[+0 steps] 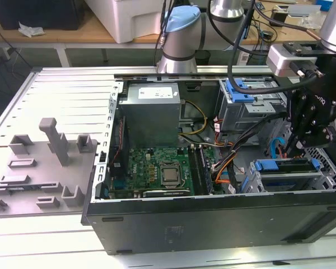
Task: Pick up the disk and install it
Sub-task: 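Insert the second disk wire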
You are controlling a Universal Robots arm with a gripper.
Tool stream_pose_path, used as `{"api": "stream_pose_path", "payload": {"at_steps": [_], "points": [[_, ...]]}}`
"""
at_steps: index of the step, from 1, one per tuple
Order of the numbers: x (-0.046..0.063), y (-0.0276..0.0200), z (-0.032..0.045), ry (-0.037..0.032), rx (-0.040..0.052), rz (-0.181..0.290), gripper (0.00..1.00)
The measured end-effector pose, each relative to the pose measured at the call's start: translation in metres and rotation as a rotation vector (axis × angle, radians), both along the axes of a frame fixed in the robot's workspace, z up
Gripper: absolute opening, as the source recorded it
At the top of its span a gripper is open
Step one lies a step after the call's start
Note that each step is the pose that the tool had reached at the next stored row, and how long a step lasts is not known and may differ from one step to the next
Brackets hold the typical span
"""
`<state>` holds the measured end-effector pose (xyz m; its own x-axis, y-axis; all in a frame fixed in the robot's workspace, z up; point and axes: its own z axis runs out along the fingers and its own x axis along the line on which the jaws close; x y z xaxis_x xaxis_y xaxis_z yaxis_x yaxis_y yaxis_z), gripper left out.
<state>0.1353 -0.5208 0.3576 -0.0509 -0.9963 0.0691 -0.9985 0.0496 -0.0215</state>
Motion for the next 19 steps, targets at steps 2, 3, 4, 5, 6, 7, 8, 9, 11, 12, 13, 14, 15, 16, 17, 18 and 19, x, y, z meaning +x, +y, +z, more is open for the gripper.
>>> {"api": "stream_pose_path", "payload": {"at_steps": [2,3,4,5,6,7,8,9,11,12,13,14,15,16,17,18,19], "points": [[0.0014,-0.0002,-0.0004,0.0,-0.0003,0.002,0.16],[0.0021,-0.0003,-0.0008,0.0001,-0.0004,0.003,0.16],[0.0022,-0.0003,-0.0014,0.0001,-0.0004,0.004,0.16],[0.0022,-0.0003,-0.0018,0.0001,-0.0003,0.004,0.16],[0.0023,-0.0003,-0.0021,0.0001,-0.0004,0.004,0.16],[0.0023,-0.0003,-0.0025,0.0001,-0.0003,0.004,0.16],[0.0023,-0.0003,-0.0028,0.0,-0.0004,0.004,0.16],[0.0023,-0.0003,-0.0032,0.0001,-0.0003,0.005,0.16],[0.0023,-0.0003,-0.0037,0.0,-0.0003,0.005,0.16],[0.0023,-0.0003,-0.004,0.0,-0.0002,0.005,0.16],[0.0023,-0.0003,-0.0043,0.0001,-0.0003,0.005,0.16],[0.0023,-0.0003,-0.0046,0.0001,-0.0003,0.005,0.16],[0.0023,-0.0003,-0.005,0.0001,-0.0002,0.006,0.16],[0.0023,-0.0003,-0.0053,0.0001,-0.0002,0.006,0.16],[0.0023,-0.0003,-0.0056,0.0,-0.0003,0.006,0.16],[0.0023,-0.0003,-0.0058,0.0,-0.0003,0.007,0.16],[0.0023,-0.0003,-0.0062,0.0001,-0.0003,0.007,0.16]]}}
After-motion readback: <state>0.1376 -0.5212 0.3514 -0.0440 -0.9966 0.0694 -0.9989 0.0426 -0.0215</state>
